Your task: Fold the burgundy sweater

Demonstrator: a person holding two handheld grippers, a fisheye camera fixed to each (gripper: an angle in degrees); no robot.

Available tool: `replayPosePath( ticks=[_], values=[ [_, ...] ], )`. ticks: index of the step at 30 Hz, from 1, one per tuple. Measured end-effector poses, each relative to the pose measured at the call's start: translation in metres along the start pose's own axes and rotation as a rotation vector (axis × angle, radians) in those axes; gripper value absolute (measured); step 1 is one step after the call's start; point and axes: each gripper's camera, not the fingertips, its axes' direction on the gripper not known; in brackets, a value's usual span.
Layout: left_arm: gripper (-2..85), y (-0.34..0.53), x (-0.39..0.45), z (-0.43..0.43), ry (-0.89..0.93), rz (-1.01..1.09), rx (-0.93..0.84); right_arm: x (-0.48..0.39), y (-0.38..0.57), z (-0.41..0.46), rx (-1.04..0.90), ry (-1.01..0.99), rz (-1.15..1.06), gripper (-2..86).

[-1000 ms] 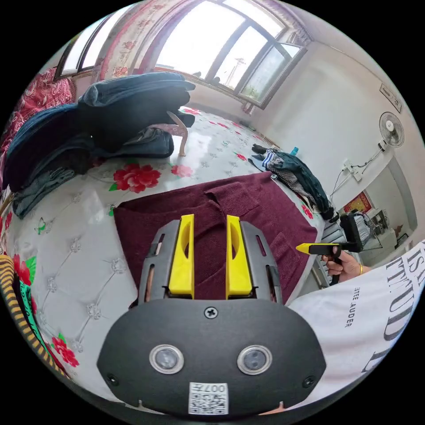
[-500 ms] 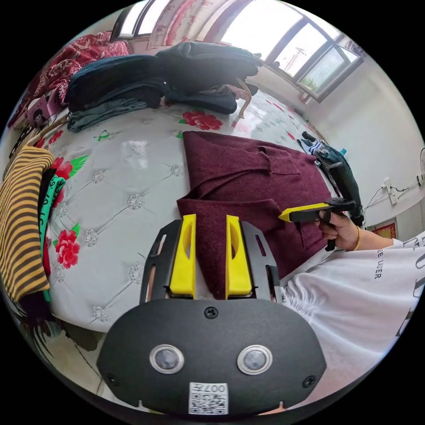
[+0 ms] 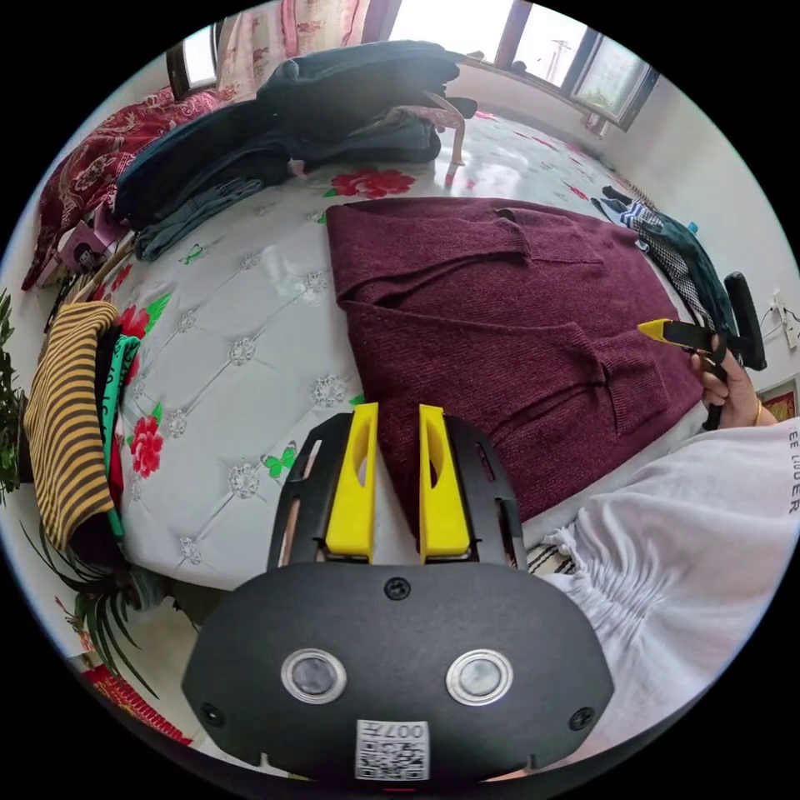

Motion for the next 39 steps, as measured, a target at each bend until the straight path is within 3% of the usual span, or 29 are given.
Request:
replayPosePath(
  ticks=[6, 9, 12, 17, 23, 26, 28, 31, 34, 39],
  values=[
    [6.8, 0.023, 0.004, -0.027, 0.067, -0.207, 0.022, 0.153, 0.126, -0.145, 0.381, 0.258, 0.574, 7.9],
    [6.3, 0.032, 0.014, -0.028, 0.106, -0.275, 0.002, 0.194, 0.181, -0.18, 0.497, 0.263, 0.778, 8.6],
    [5.8, 0.038, 0.026, -0.032, 0.125, -0.306, 0.004, 0.215, 0.192, -0.175, 0.495, 0.172, 0.82, 8.7],
    [5.5, 0.047, 0.035, -0.048, 0.128, -0.326, 0.027, 0.21, 0.183, -0.167, 0.511, 0.213, 0.858, 6.9],
    [5.2, 0.077, 0.024, -0.062, 0.148, -0.399, 0.06, 0.178, 0.117, -0.171, 0.533, 0.023, 0.605, 2.7],
    [5.1, 0.095, 0.017, -0.068, 0.162, -0.433, 0.077, 0.079, 0.034, -0.164, 0.422, -0.034, 0.162, 1.6],
    [5.1, 0.104, 0.016, -0.072, 0.168, -0.439, 0.094, -0.043, -0.014, -0.13, 0.207, -0.045, -0.285, 1.2],
    [5.2, 0.115, 0.015, -0.077, 0.175, -0.433, 0.113, -0.175, -0.015, -0.055, -0.052, 0.026, -0.7, 0.9],
    [5.2, 0.123, 0.016, -0.079, 0.169, -0.419, 0.118, -0.233, 0.01, 0.038, -0.29, -0.006, -0.852, 0.8],
    [5.1, 0.144, 0.013, -0.076, 0.182, -0.413, 0.096, -0.235, 0.05, 0.157, -0.579, -0.031, -0.746, 1.2]
  ],
)
